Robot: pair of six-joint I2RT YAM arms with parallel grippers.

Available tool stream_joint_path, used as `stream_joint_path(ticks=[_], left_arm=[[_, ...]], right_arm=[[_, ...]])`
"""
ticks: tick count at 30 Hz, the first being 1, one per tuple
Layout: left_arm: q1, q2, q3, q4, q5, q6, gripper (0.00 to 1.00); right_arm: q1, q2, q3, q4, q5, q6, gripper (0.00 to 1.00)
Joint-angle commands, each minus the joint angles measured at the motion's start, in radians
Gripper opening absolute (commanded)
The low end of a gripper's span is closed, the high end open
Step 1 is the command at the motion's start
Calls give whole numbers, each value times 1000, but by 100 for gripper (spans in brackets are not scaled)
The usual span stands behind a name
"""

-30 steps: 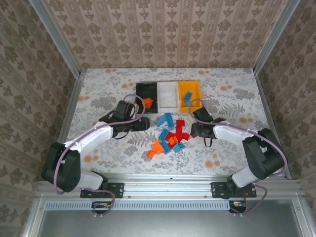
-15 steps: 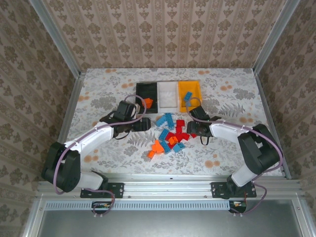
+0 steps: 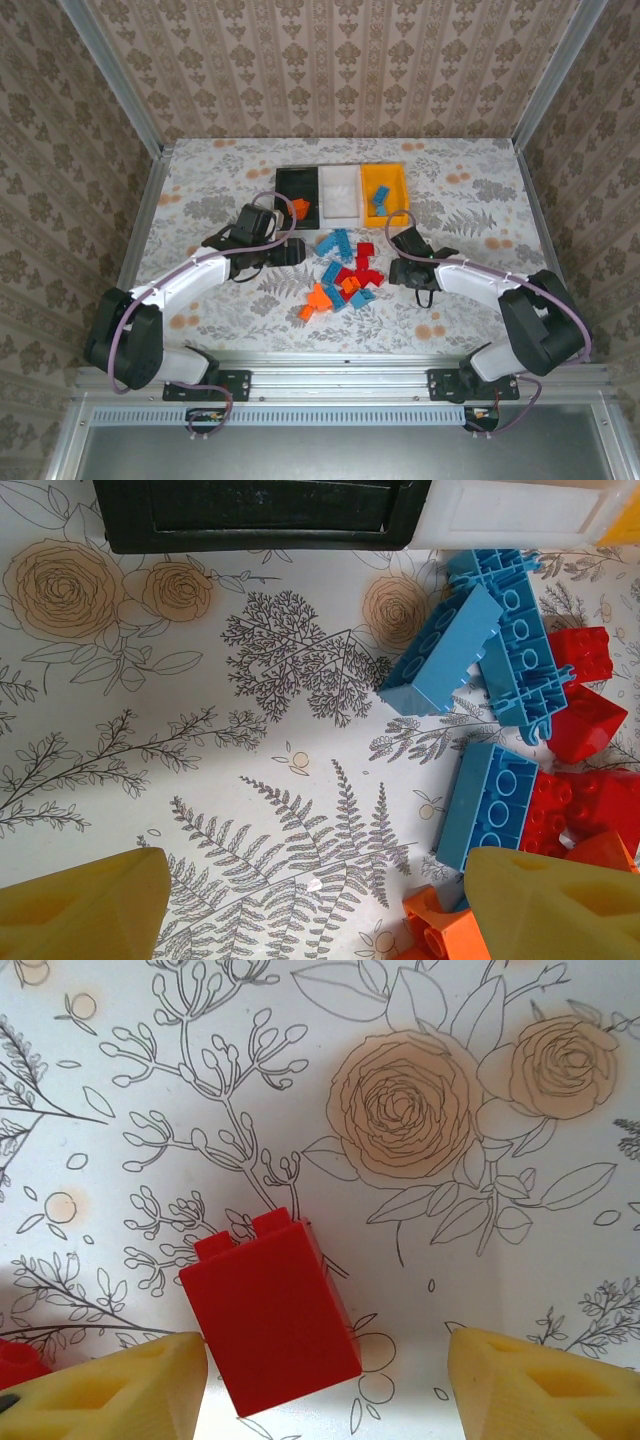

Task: Sort the legos into containers by color

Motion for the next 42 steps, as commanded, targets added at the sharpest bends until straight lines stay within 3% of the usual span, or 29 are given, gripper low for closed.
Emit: stream_joint_path(ticks=[1, 11, 17, 26, 32, 36, 42], left_arm=[[-9, -13, 13, 1, 11, -12, 85], [-10, -42, 1, -17, 1, -8, 86], [-10, -46, -2, -25, -2, -10, 86], [-9, -66, -23, -30, -19, -18, 85], [48, -108, -133, 52, 14, -114, 86], [125, -121, -208, 92, 49, -181, 86], [166, -135, -283, 121, 106, -231, 86]], right_arm=[[-10, -16, 11, -37, 27, 1, 65], [-15, 115, 87, 0, -61, -96, 63], [-23, 142, 105, 5, -47, -109, 42], [-17, 110, 156, -29, -40, -122, 30], [47, 116, 378, -85, -18, -144, 29], [94, 274, 607, -92, -8, -194, 29], [98, 553, 931, -114, 2, -264, 29]])
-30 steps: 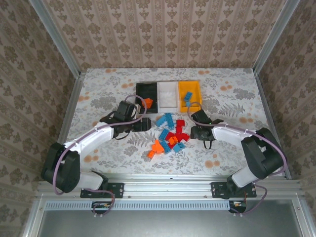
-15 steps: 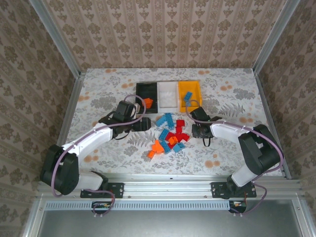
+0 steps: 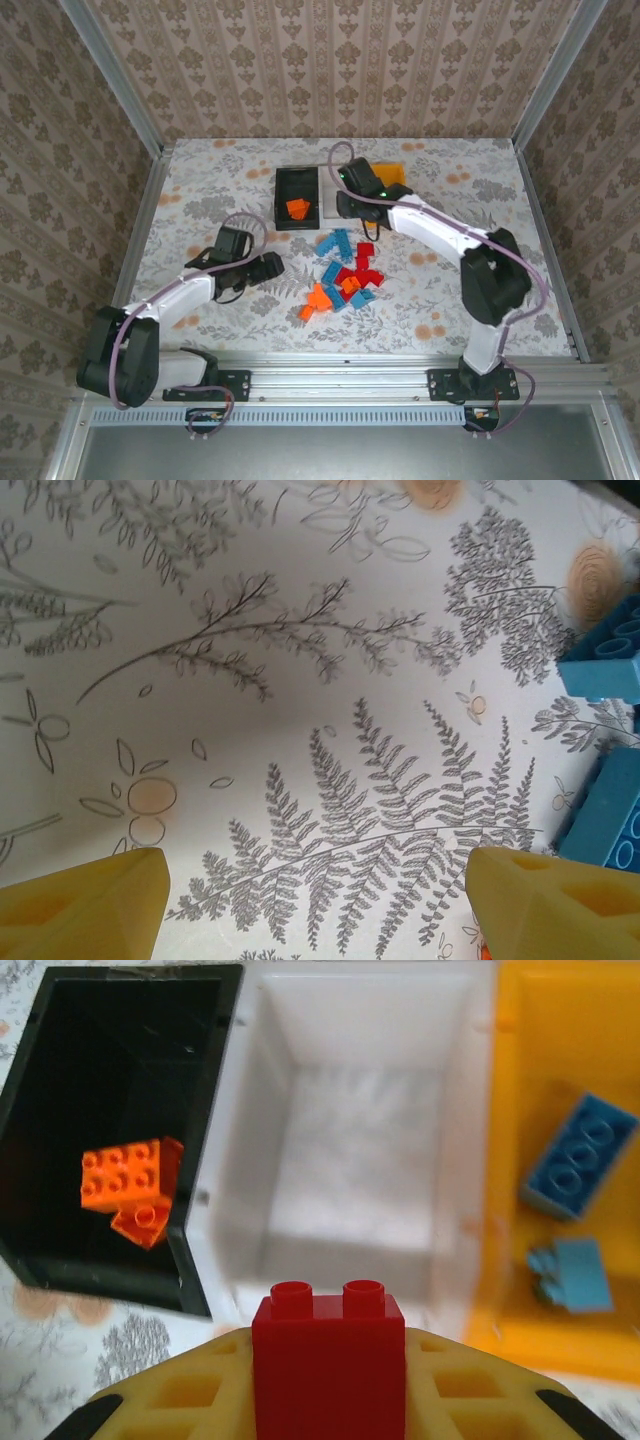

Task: Sort the legos into containers by color

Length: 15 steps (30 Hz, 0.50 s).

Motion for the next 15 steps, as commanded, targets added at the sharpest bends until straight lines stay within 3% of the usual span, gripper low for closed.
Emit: stream_joint_path(ticks=[1, 9, 15], left_arm=[[9, -37, -33, 37, 54, -57, 86], [20, -158, -77, 6, 31, -63, 87], [22, -171, -65, 0, 39, -54, 88]], right_arm=[[-3, 143, 140, -67, 26, -73, 30], [-27, 305, 340, -122, -37, -109, 35], [-29, 305, 377, -151, -53, -114, 53]])
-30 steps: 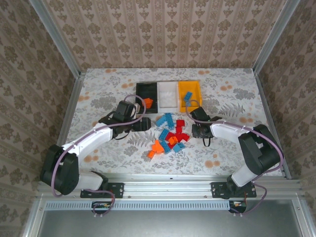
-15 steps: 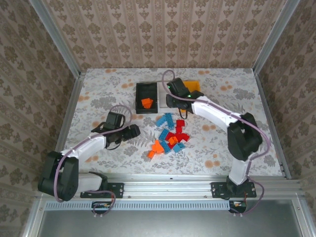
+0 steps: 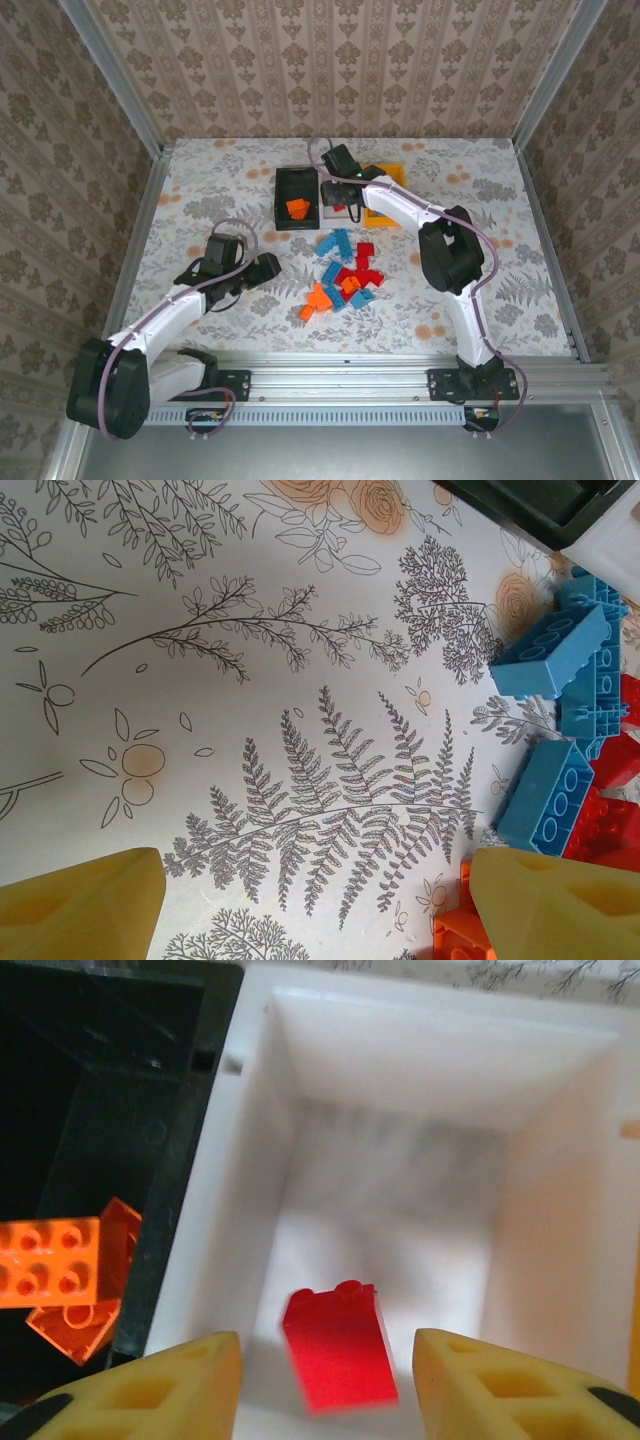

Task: Sort the legos into containers by color

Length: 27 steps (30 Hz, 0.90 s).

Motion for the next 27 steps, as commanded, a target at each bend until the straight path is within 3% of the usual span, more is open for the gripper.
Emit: stream_joint_path(ticks=[1, 5, 13, 20, 27], left_arm=[[7, -1, 7, -16, 17, -9, 88], [5, 14, 15, -7, 30, -17, 88], [-64, 54, -5, 80, 47, -54, 88], [-167, 185, 37, 139, 30, -89, 88], [-190, 207, 66, 136, 18, -91, 87]], right_arm=[[2, -20, 26, -41, -20, -11, 53], [14, -124, -60, 4, -20, -6, 54], [26, -452, -581, 129, 5, 125, 50], [43, -496, -777, 165, -45, 203, 53], [35, -428, -785, 194, -25, 187, 59]])
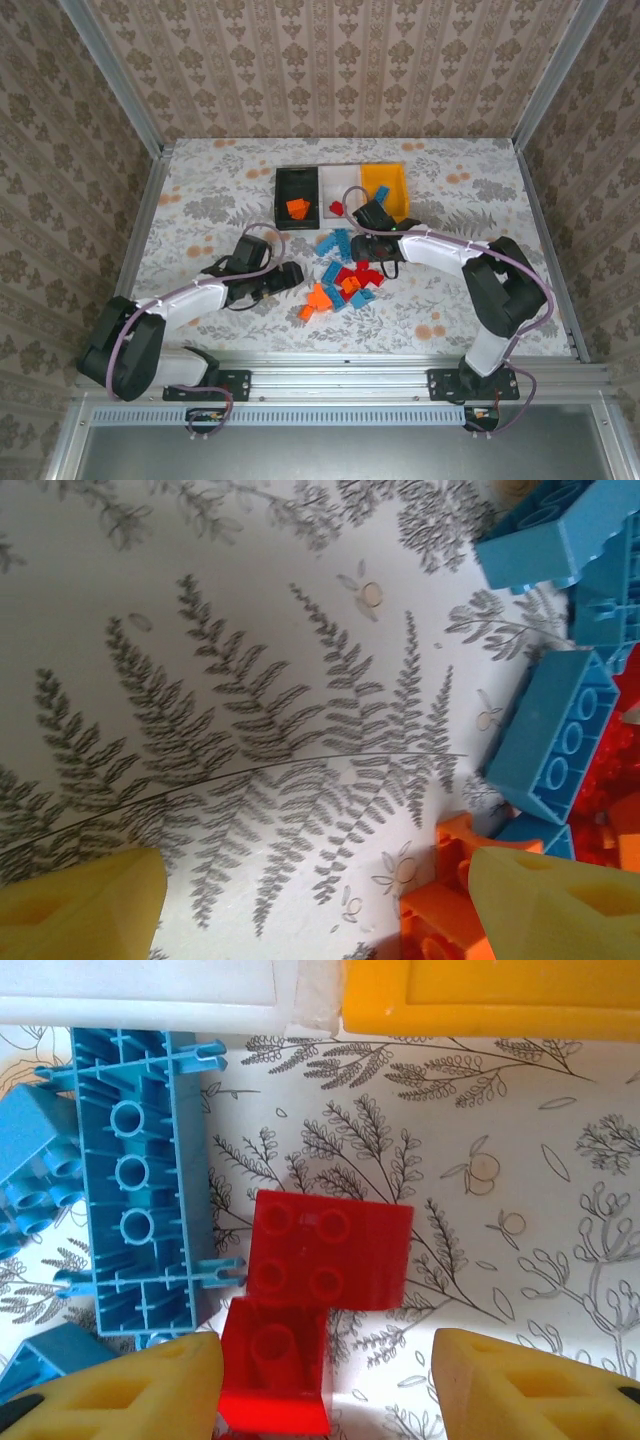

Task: Sort the legos into containers by color

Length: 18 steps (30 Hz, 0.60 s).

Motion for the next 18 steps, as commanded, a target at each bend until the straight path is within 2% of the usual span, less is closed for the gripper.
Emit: stream_joint_path(ticks=[1, 6, 11, 18], left_arm=[[-11, -4, 34, 18, -10, -22, 87], [-14, -38, 14, -3, -30, -23, 87], [-13, -56, 11, -17, -37, -21, 88], [-16, -17, 36, 1, -23, -23, 88]], right_arm=[[-8, 48, 15, 34, -1, 4, 59], [-47, 99, 13, 50, -6, -15, 59], [-78, 33, -41, 58, 19, -30, 59], [-117, -18, -62, 58, -18, -60, 60]])
